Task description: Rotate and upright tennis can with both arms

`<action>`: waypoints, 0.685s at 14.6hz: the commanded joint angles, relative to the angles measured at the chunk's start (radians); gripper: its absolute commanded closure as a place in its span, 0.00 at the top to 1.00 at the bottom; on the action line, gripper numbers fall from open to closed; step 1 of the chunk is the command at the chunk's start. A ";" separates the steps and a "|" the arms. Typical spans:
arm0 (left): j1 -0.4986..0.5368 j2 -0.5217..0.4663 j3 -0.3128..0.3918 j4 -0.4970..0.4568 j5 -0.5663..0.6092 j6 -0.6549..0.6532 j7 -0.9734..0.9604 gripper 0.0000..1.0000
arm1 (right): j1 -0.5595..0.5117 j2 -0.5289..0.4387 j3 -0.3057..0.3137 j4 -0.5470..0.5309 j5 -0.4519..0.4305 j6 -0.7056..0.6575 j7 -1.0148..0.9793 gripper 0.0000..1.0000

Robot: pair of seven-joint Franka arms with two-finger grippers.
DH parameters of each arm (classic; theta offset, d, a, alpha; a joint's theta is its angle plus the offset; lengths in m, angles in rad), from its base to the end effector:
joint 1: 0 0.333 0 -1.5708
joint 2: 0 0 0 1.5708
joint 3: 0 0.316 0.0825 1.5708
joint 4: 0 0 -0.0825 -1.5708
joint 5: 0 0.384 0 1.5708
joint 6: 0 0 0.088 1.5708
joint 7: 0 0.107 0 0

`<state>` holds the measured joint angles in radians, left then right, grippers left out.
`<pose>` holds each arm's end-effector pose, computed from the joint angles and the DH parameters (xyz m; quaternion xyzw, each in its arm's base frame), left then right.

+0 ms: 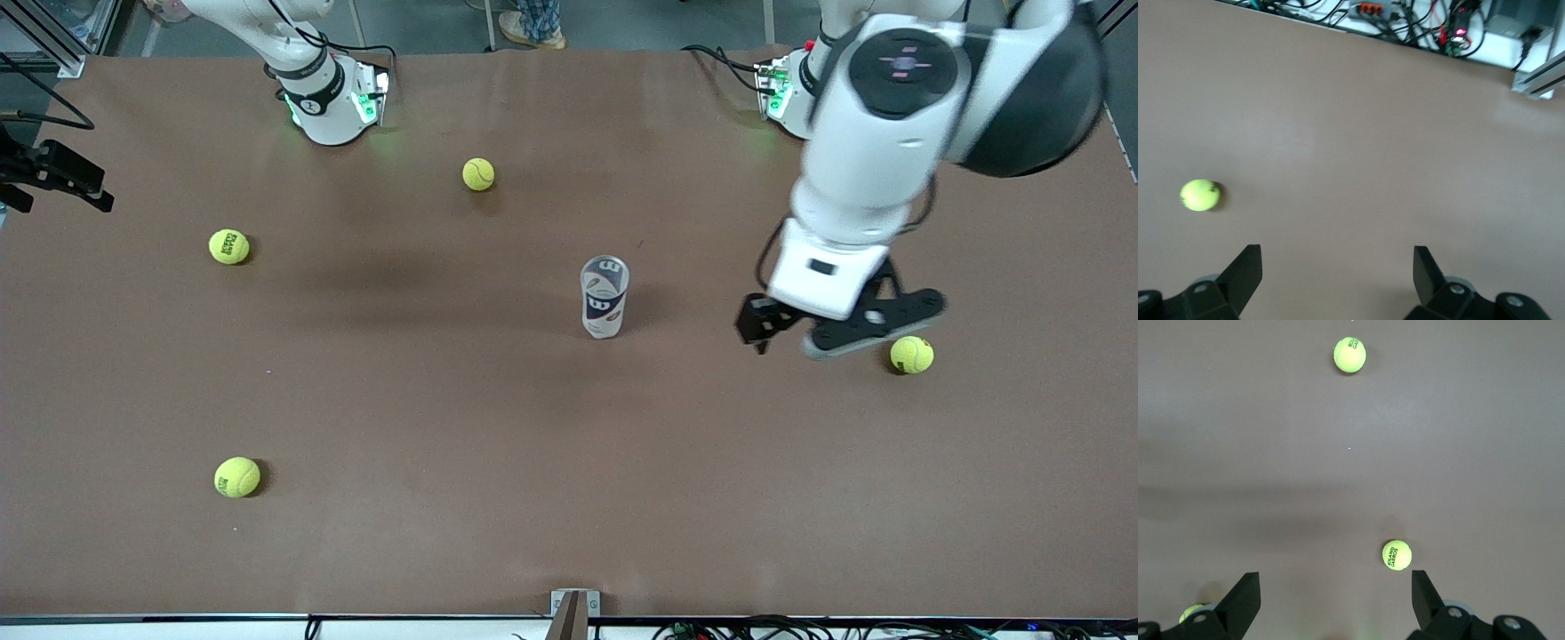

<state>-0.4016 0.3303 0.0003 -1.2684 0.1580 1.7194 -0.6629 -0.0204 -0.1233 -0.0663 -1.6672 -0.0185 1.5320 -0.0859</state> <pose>0.6197 -0.2471 0.5824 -0.9875 -0.1229 -0.0917 0.0373 0.5092 -0.0486 0.6414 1.0000 -0.0004 -0.0065 0.0046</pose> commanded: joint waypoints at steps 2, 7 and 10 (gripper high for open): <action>0.157 -0.102 -0.009 -0.039 -0.081 -0.099 0.279 1.00 | -0.007 -0.030 0.005 -0.029 -0.003 -0.001 -0.012 1.00; 0.355 -0.186 -0.009 -0.095 -0.124 -0.147 0.621 1.00 | -0.010 -0.030 0.003 -0.029 0.014 -0.021 -0.012 1.00; 0.380 -0.195 -0.008 -0.092 -0.138 -0.172 0.678 1.00 | -0.010 -0.030 0.003 -0.029 0.017 -0.029 -0.012 1.00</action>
<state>-0.0199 0.1637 0.0012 -1.3319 0.0328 1.5604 -0.0010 -0.0204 -0.1234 -0.0672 -1.6673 -0.0143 1.5060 -0.0860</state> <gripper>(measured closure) 0.000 0.000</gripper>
